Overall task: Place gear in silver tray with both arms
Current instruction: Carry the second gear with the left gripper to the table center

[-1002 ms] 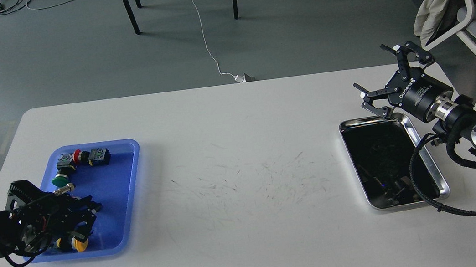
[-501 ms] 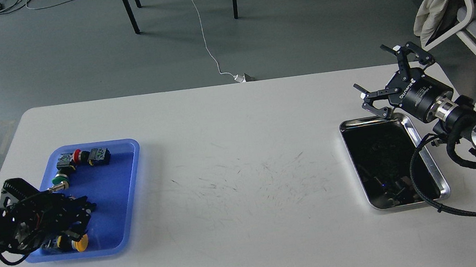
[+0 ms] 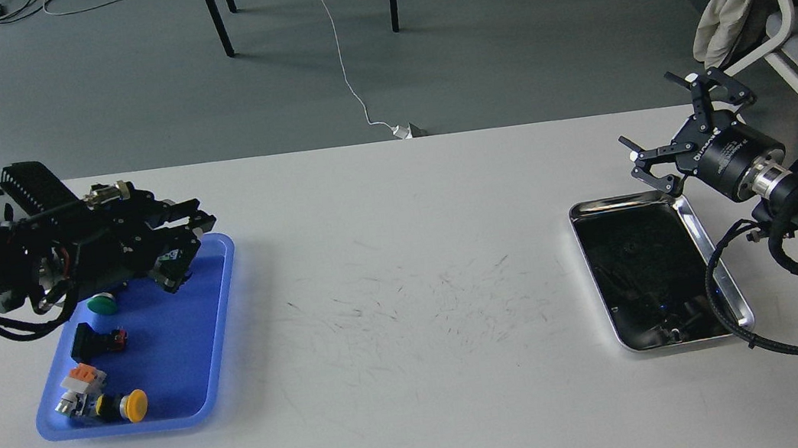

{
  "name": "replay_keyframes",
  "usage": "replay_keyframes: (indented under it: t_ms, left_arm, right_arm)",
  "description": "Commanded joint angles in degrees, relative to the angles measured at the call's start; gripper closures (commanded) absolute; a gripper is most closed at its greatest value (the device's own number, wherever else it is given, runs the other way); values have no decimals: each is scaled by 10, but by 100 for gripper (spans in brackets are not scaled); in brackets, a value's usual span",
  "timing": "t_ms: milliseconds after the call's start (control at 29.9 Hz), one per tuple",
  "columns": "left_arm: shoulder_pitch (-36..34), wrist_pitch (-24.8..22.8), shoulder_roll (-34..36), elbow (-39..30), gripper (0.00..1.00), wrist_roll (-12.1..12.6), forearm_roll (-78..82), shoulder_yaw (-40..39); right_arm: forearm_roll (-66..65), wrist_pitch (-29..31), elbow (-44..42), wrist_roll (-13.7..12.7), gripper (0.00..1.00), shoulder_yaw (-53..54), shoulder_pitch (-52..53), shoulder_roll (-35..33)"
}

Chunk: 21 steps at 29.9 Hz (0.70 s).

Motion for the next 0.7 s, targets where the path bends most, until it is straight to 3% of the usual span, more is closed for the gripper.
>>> replay_keyframes:
  t_ms: [0,134,267,668]
  left_arm:
    - [-19,-25,-100,-8,91,41,0,0]
    - [-17,-54,-233,19,91,69,3,6]
    - [-6,-59,-356,83,91,76,8,19]
    - [56,-35,-568,255,91,59,33,28]
  right_arm:
    - [0,0,-16,0,2,2,0,-8]
    - [0,0,-40,1,2,2,-1,-16]
    - [0,0,-72,1,2,0,-1,-16]
    - [0,0,-79,2,2,0,2,-16]
